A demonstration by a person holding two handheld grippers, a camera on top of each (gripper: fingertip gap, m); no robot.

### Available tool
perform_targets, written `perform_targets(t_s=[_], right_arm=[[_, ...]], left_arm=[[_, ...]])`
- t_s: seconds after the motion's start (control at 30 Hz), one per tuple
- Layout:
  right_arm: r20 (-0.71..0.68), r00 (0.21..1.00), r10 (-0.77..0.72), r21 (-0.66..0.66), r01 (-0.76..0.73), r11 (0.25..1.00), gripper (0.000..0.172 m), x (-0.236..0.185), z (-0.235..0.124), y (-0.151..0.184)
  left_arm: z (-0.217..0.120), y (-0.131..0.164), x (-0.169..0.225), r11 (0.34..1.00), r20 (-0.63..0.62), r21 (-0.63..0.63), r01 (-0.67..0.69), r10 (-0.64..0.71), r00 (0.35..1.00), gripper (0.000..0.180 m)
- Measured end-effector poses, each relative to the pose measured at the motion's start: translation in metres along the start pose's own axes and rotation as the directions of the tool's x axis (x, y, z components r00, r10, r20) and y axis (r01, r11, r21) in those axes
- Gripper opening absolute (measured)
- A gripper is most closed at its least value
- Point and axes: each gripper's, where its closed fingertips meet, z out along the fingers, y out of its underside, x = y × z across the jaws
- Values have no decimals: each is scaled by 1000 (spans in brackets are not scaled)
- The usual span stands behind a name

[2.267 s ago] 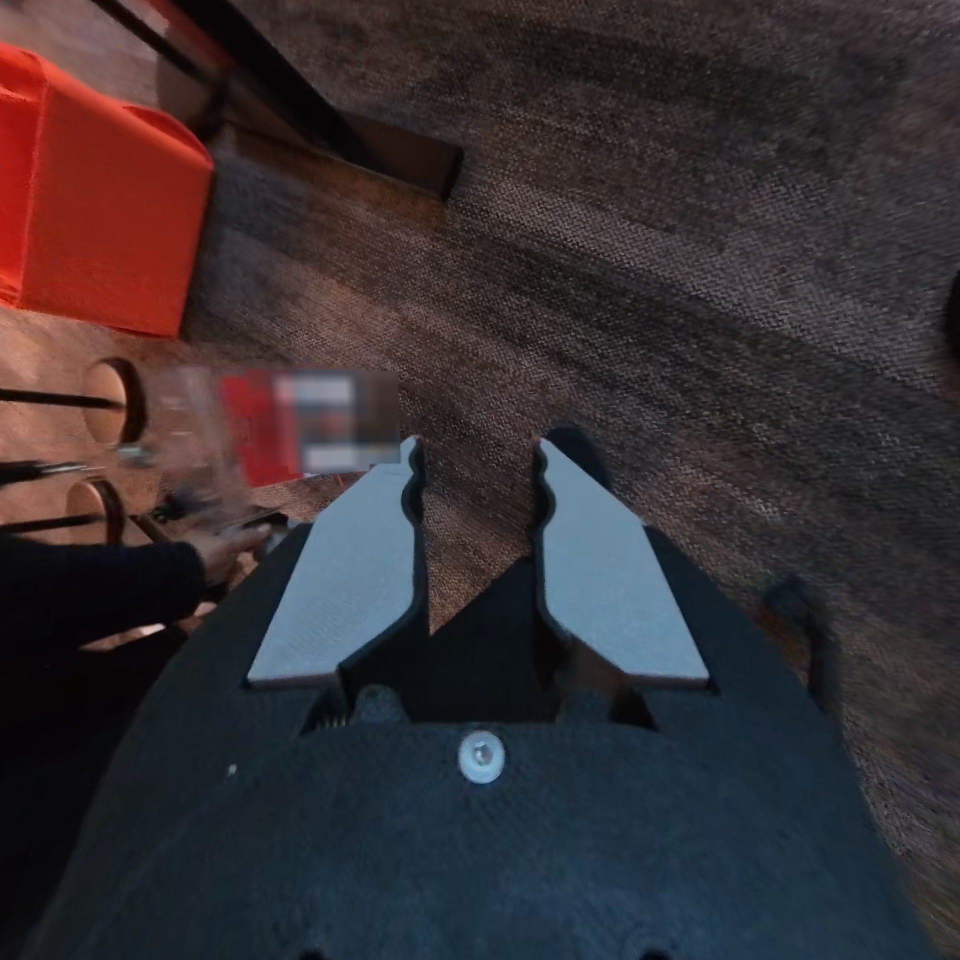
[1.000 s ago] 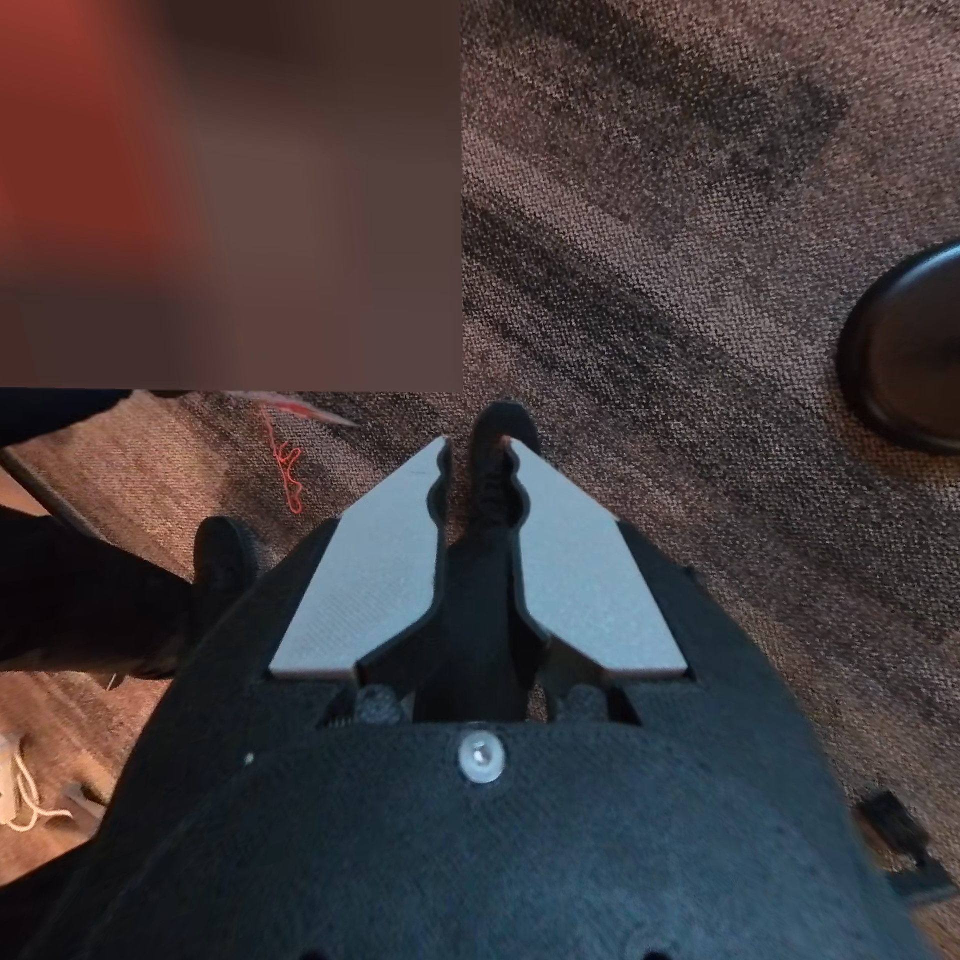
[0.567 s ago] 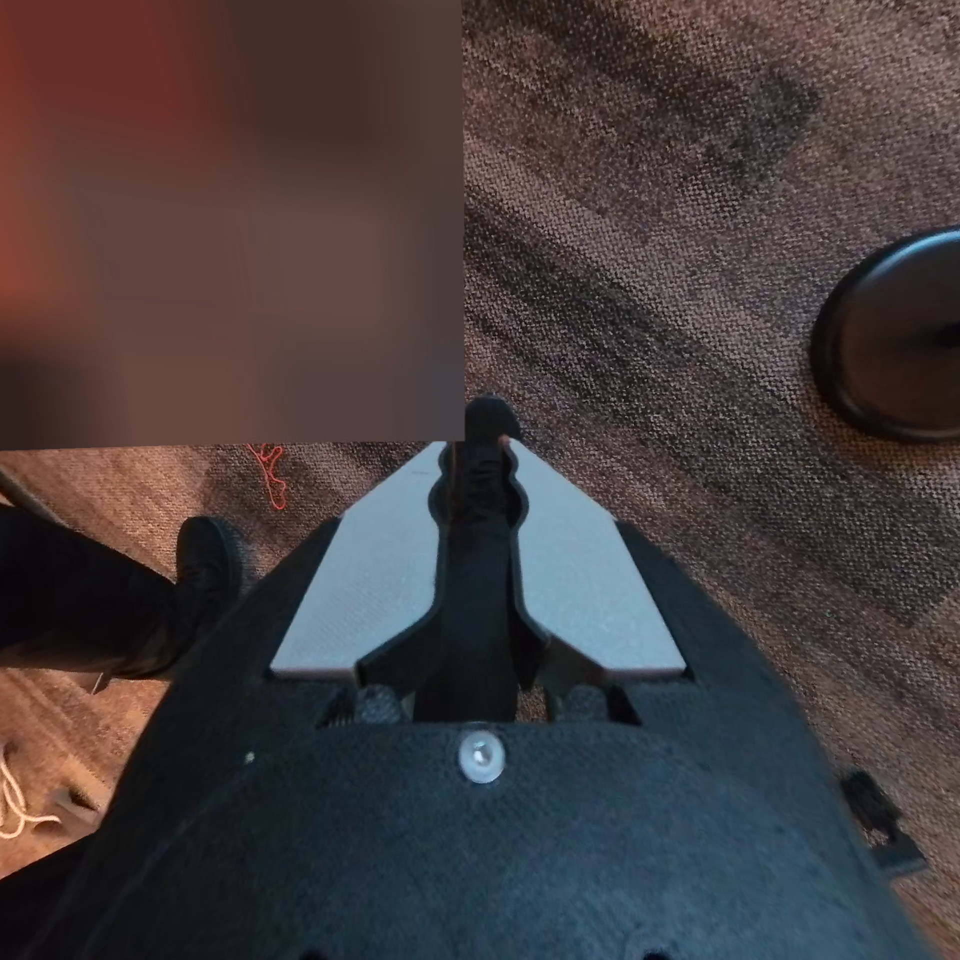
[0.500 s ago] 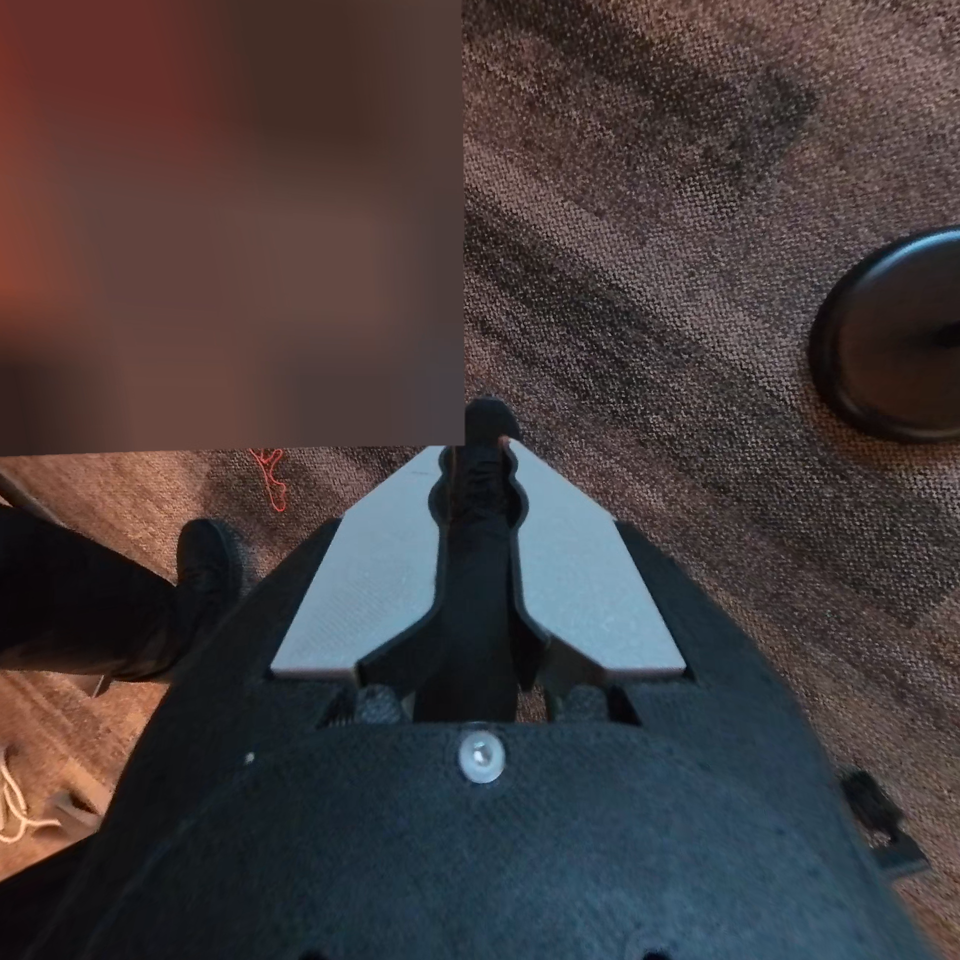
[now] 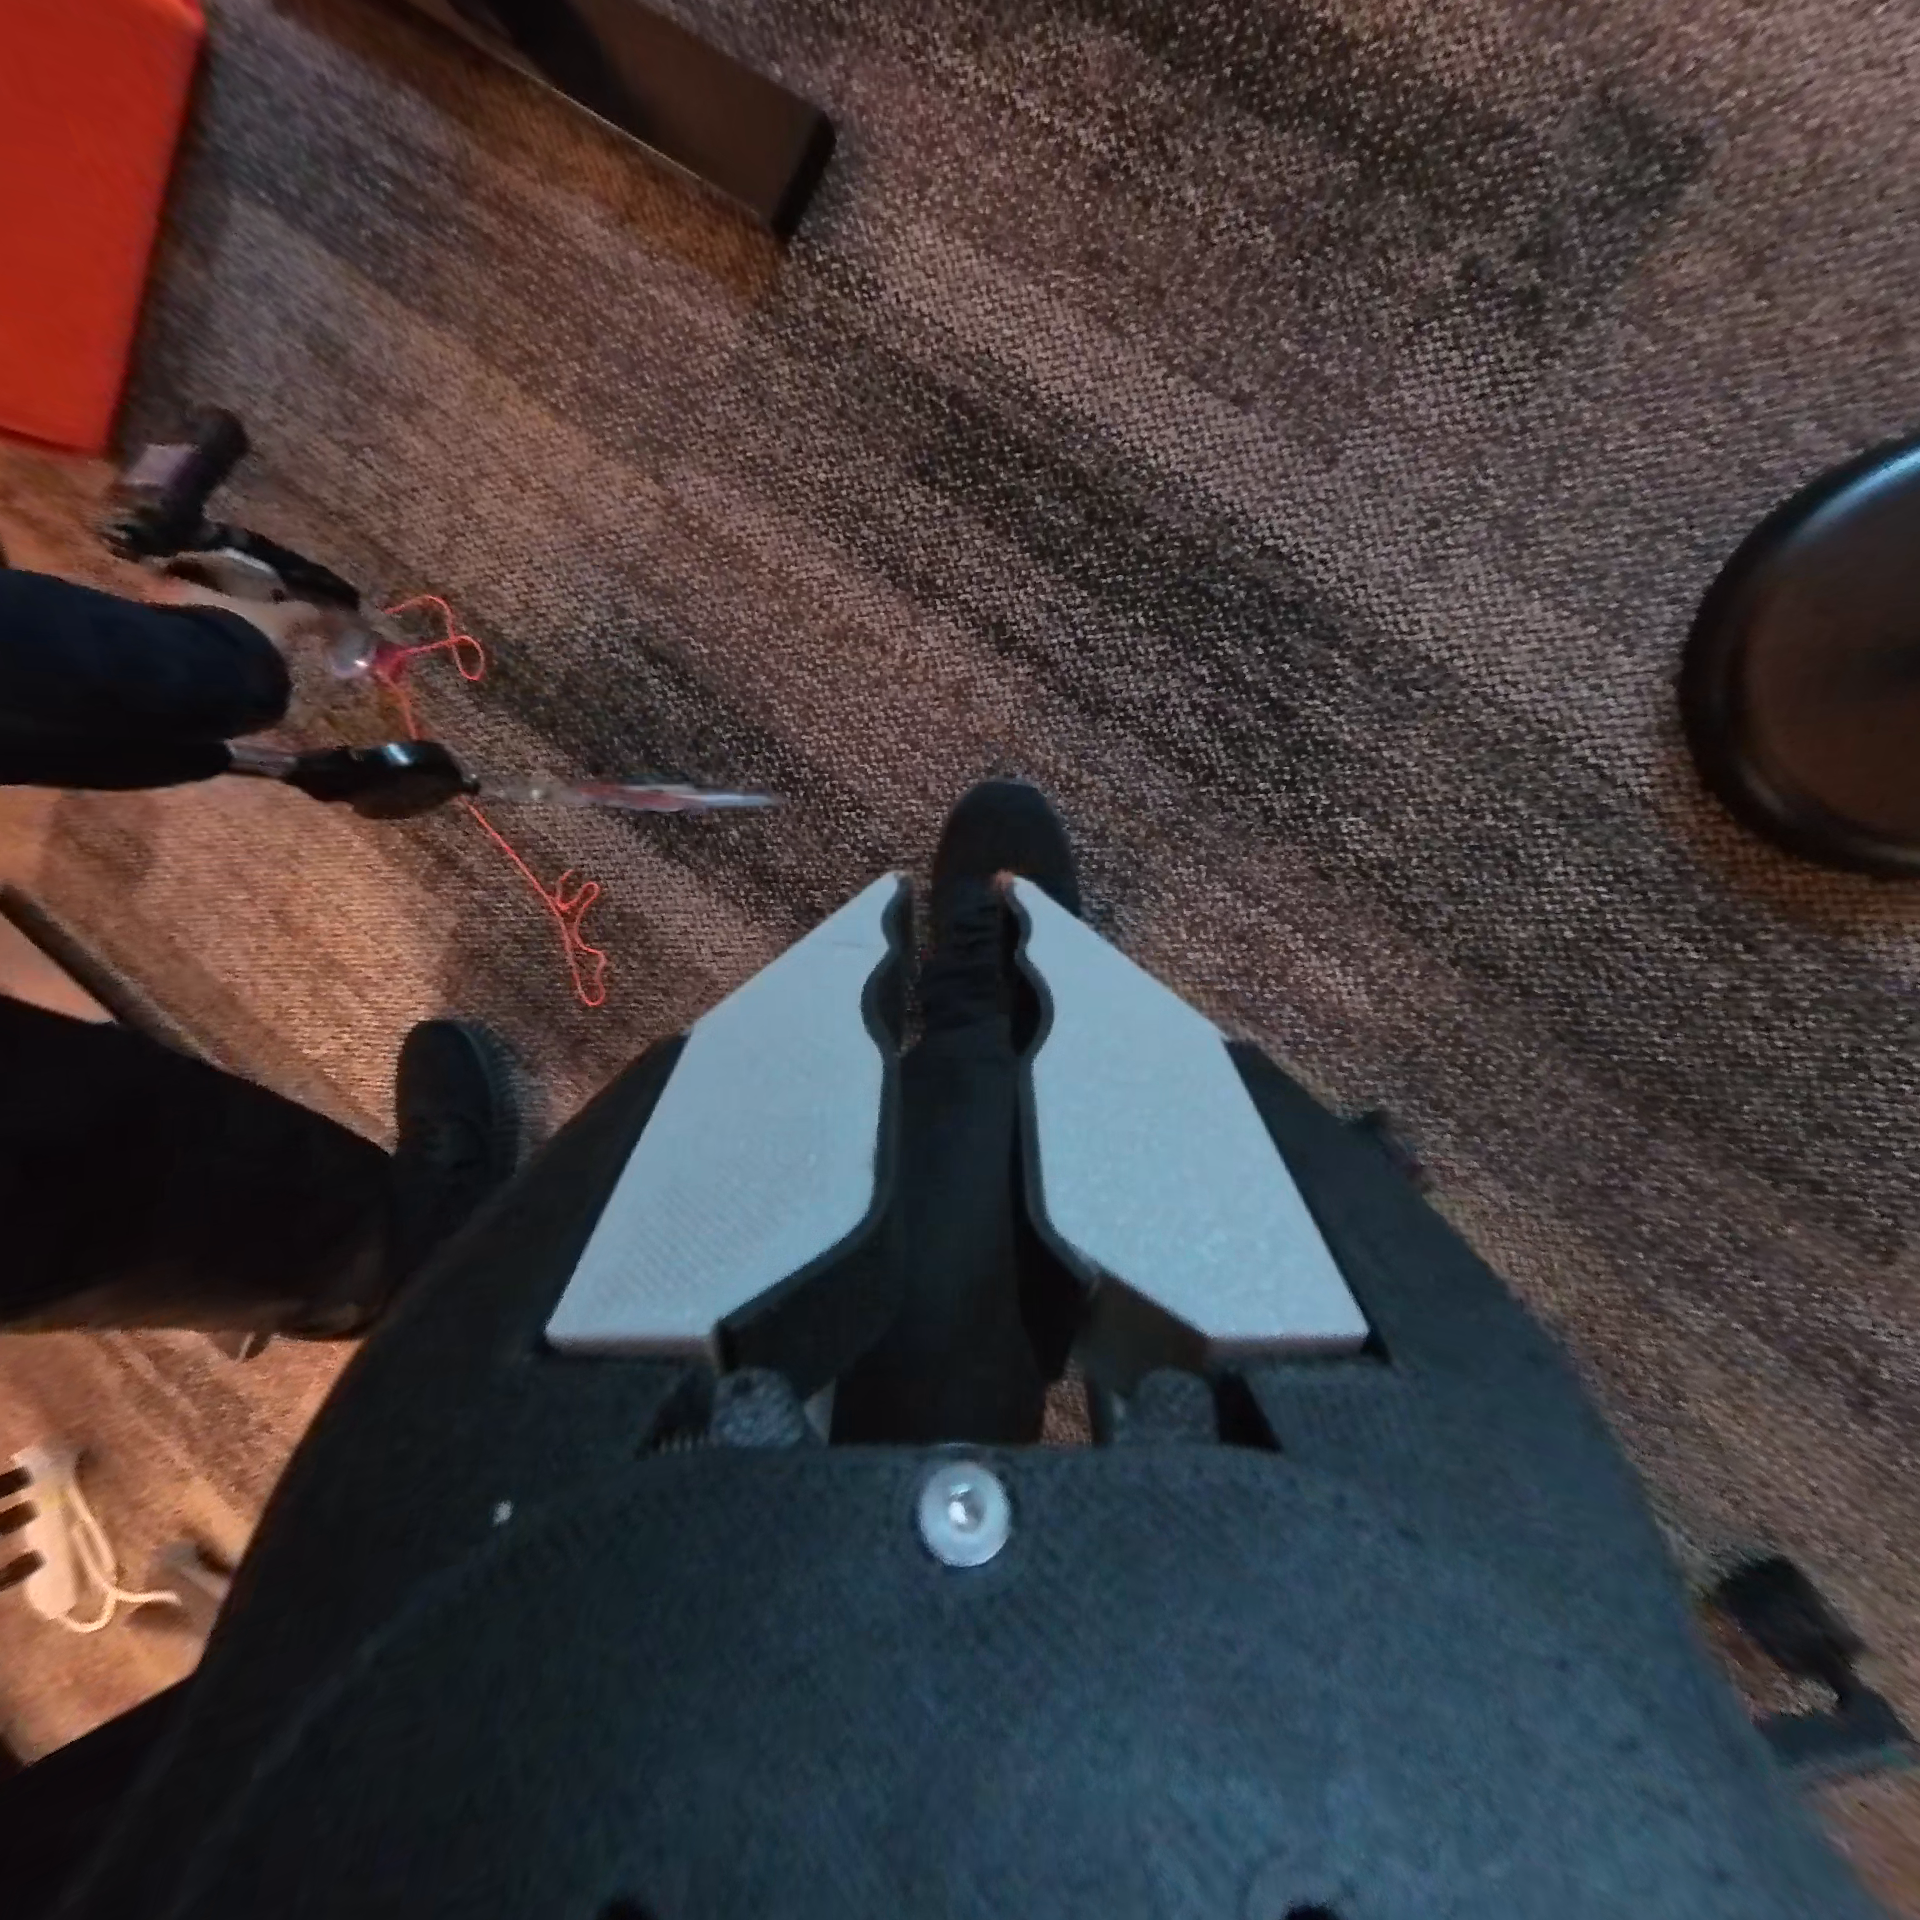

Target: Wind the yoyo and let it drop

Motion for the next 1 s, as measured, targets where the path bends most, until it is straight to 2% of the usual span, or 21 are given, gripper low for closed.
perform_targets(t_s=[0.03,0.13,0.27,0.37,0.43,0.5,0.6,0.7,0.8,0.87,0.93,1.0], right_arm=[[7,1000,4,1,-4,1000,12,-1,0,0],[21,1000,23,7,-23,1000,11,-3,1,1],[76,992,101,19,-103,994,11,-9,3,4],[134,978,159,39,-165,985,13,-20,7,2],[181,964,197,58,-210,976,16,-31,11,-2],[229,941,247,69,-269,961,17,-39,13,-8],[248,928,278,88,-308,947,21,-37,1,-30],[284,935,211,192,-271,943,21,-24,-45,-91],[427,900,92,344,-255,904,25,-23,-132,-176],[431,902,13,452,-229,862,27,-15,-194,-229],[433,900,-54,565,-224,794,29,-12,-254,-280],[512,838,-187,641,-228,733,34,-37,-316,-328]], left_arm=[[-3,5,6,1000,-28,-15,-3,2,1000,58],[-16,10,17,998,-37,-17,-64,64,997,58],[-55,-10,54,975,-108,137,-178,193,975,58],[-116,-18,124,904,-189,291,-314,376,907,58],[-175,-13,193,808,-212,414,-419,533,819,58],[-241,6,266,676,-178,518,-525,685,706,58],[-344,57,372,474,-141,610,-635,854,501,59],[-455,121,450,300,-130,657,-691,949,288,58],[-603,175,490,227,-186,731,-644,974,133,59],[-718,204,502,245,-274,790,-562,961,34,59],[-832,219,498,243,-299,851,-466,953,-48,58],[-936,239,485,189,-266,907,-377,950,-163,58]])
